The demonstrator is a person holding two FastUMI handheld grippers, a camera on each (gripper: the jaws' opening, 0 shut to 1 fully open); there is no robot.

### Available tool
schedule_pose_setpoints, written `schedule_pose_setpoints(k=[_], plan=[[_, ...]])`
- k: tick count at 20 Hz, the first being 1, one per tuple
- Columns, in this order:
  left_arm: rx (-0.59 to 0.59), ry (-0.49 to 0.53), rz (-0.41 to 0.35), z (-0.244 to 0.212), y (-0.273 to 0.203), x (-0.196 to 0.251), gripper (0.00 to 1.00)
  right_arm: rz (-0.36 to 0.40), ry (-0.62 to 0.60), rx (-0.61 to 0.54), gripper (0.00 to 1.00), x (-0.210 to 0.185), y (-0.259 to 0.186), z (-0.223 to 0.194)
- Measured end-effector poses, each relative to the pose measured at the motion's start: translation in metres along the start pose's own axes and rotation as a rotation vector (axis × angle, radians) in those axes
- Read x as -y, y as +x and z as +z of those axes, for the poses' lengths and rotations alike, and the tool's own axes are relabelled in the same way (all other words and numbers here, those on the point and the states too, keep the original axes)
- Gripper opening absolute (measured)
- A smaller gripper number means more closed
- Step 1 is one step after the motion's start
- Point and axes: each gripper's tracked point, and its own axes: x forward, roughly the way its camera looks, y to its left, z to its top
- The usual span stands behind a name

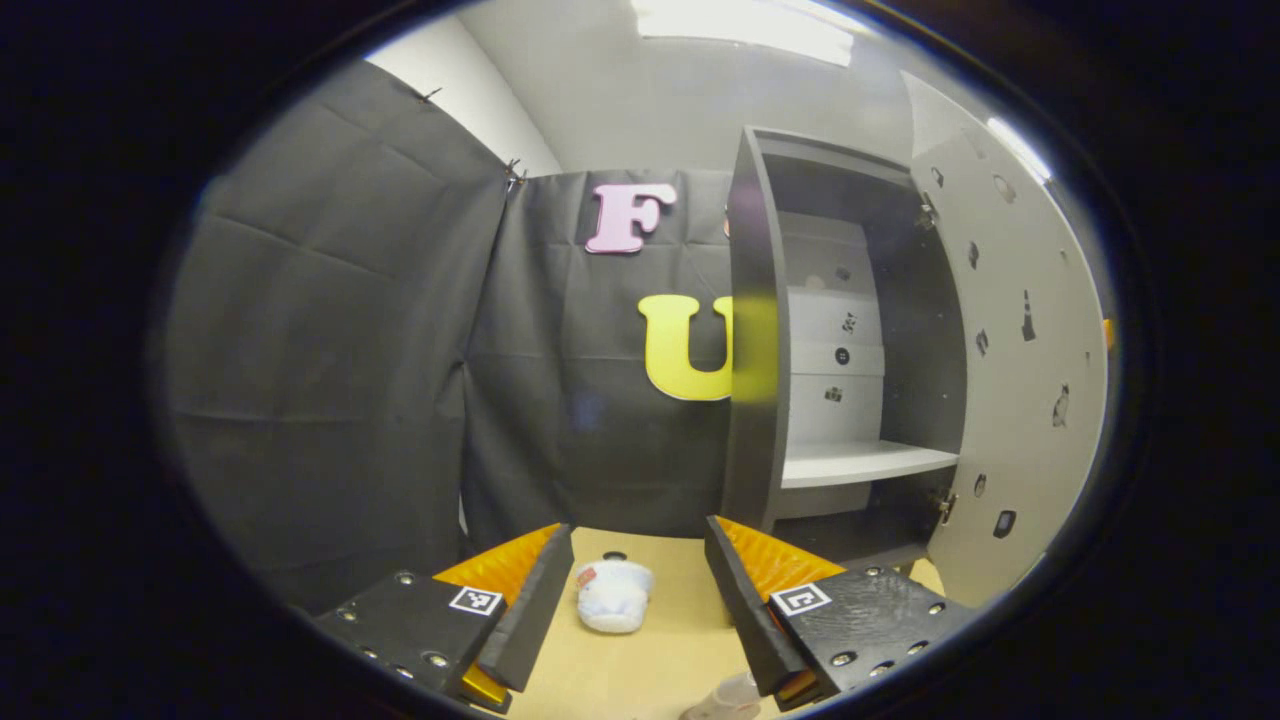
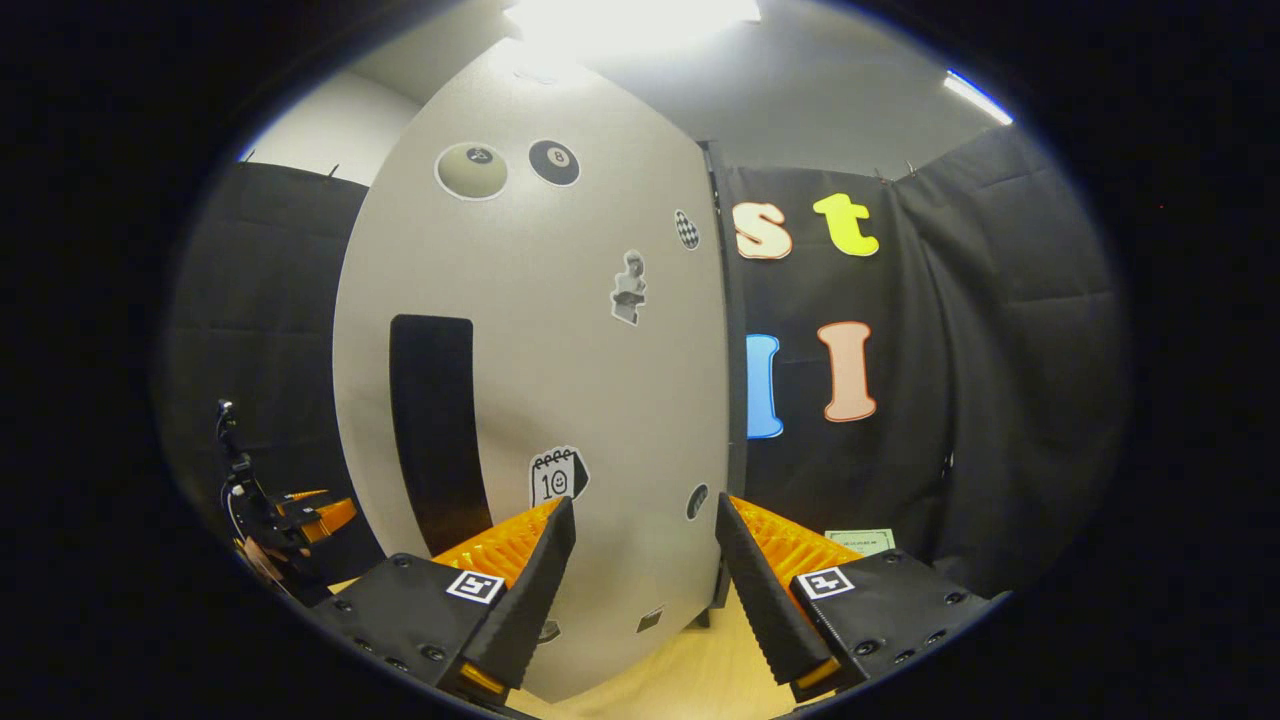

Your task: Open the cabinet door with the right hand, grasp the bottle in the cabinet with the left hand and place it on the coaster, then close the cabinet door with the right hand.

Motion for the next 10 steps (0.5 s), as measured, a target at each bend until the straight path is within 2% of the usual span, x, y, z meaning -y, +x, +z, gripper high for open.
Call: schedule_pose_setpoints(k=[9, 10], plan=[[-0.020, -0.015, 0.052, -0.016, -0.001, -0.063, 0.82, 0.046, 0.051, -0.020, 0.89, -0.039, 0.069, -0.010], [-0.025, -0.019, 0.064, -0.020, -0.001, -0.071, 0.80, 0.036, 0.047, -0.018, 0.93, -0.040, 0.076, -0.010]])
